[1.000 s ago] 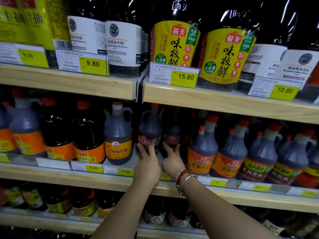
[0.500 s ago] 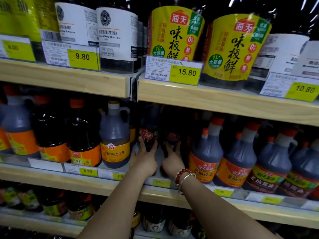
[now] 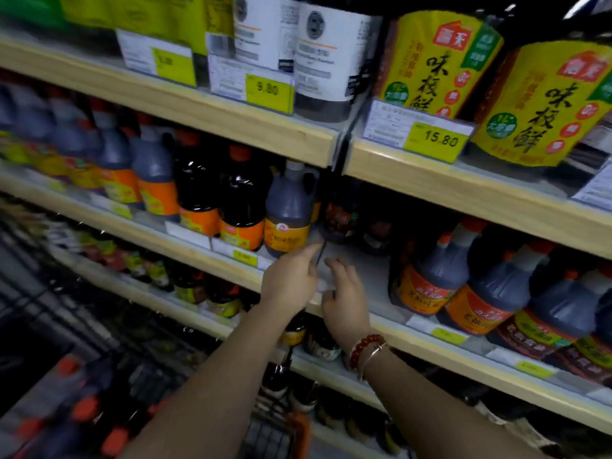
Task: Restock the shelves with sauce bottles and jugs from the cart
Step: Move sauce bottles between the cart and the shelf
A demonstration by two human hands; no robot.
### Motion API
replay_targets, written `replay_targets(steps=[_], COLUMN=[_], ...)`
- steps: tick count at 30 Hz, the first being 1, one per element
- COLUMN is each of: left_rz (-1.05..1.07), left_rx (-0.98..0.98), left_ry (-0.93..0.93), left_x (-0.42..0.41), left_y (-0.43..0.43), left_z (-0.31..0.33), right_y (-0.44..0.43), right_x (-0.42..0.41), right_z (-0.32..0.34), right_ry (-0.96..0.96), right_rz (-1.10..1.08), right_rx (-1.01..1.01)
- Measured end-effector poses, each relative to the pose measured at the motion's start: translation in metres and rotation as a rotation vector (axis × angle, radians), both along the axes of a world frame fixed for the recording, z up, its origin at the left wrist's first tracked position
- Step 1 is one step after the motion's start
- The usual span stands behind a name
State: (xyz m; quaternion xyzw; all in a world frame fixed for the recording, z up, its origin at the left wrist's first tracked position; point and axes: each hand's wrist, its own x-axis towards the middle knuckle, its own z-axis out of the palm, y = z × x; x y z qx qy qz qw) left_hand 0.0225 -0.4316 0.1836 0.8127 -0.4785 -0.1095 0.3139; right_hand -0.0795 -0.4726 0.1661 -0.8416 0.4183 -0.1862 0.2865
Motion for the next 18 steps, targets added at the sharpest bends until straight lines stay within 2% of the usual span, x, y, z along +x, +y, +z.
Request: replay_targets(steps=[6, 11, 16, 18], left_rz=[0.183, 0.507, 0.757, 0.759], left_rx=[0.028, 0.025, 0.286, 0.400], left_ry=[0.076, 0.243, 0.395, 0.440], left_x=[0.022, 0.043, 0.044, 0.040], left_y=[0.135, 0.249, 0.333, 0.359], left_z=[-0.029, -0.105, -0.170, -0.191], right_y=[0.111, 0.185, 0.225, 0.236], right_x=[0.015, 0.035, 0.054, 0.059], right_z=[-0.027, -0.090, -0.142, -0.162], right_ry=[0.063, 0.366, 0.578, 0.646], right_rz=[0.264, 0.381, 0.345, 0.266], right_rx=[0.173, 0.463, 0.630, 0.659])
